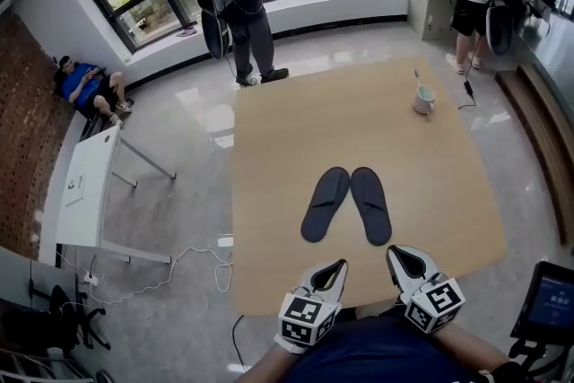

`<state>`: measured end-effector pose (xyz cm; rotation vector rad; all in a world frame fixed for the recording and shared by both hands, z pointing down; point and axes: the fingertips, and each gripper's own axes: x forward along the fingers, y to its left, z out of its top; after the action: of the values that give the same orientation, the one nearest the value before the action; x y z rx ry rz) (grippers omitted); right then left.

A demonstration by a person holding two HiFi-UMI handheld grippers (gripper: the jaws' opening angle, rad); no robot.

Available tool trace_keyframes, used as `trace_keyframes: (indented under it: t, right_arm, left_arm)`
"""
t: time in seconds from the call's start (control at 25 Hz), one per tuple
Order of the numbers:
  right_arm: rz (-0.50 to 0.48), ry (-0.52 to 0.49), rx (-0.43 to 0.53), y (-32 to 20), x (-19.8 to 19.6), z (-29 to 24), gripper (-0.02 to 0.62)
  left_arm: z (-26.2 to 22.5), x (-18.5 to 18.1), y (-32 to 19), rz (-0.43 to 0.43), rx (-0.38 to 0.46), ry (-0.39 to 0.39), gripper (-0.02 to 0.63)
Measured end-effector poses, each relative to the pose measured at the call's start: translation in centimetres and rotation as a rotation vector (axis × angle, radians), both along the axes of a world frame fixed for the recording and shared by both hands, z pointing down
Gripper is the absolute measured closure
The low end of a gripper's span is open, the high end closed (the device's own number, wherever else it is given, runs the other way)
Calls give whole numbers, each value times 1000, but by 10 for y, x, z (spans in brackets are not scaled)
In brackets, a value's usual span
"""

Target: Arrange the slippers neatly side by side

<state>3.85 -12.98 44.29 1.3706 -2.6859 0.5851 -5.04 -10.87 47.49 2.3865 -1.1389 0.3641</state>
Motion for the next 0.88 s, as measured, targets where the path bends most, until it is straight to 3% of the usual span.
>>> trace_keyframes:
  t: [0.32,0.52,0.64,0.72,0.8,0.88]
  right_arm:
    - [7,73,-42,-19,-4,19,583]
    - [-29,130,-37,-46,1,42,584]
    - [-67,187,-25,-62,4,54,584]
    - [-97,235,-33,-72,7,65,583]
    - [-135,274,-58,-80,8,80,581]
    - [-208,318,-77,-89,5,97,501]
  left_arm:
    - [-1,-37,-45,54,76,12,602]
    - [19,-52,-77,82,185,-129,603]
    - [20,-53,-91,94,223,-135,597]
    - [22,-52,-98,115,223,-149,453]
    - [28,-51,-106,149,224,-180,434]
    - [40,-49,-113,225,229,-228,395]
